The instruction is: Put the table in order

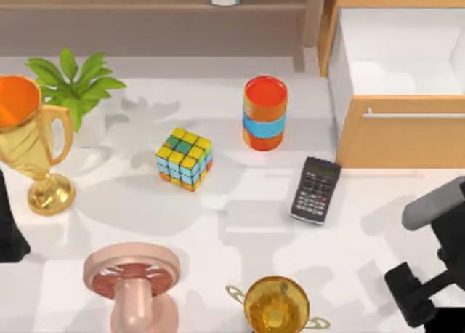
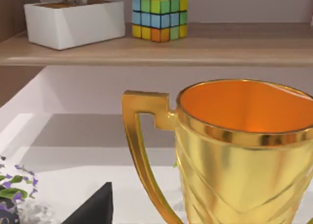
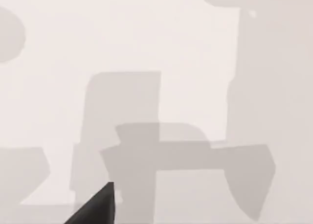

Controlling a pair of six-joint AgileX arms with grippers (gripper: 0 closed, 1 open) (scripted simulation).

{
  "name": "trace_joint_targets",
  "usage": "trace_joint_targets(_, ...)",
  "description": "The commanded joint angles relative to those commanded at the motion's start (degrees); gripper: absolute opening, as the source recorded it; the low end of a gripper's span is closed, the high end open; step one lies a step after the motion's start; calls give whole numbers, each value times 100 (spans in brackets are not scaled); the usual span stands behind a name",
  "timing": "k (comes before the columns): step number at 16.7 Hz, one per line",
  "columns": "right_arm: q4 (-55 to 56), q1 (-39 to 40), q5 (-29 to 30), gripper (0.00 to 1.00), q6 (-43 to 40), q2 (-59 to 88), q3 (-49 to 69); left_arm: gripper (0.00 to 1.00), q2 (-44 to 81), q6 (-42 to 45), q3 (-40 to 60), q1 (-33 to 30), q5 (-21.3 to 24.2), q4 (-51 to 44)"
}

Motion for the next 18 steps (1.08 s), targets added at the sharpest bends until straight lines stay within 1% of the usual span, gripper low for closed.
trace_joint_targets(4,2396,148,64,100,-1817,749,-224,100,0,0,0,0,0,0)
trace_joint_targets(8,5022,205,305,100,-3772,1602,-576,100,0,0,0,0,0,0)
trace_joint_targets(13,8228,84,856,100,-6053,2765,-1070,100,0,0,0,0,0,0)
trace_joint_targets(16,9863,-110,1262,100,-7162,3431,-1263,100,0,0,0,0,0,0)
trace_joint_targets(18,10759,-270,1534,100,-7746,3830,-1320,100,0,0,0,0,0,0)
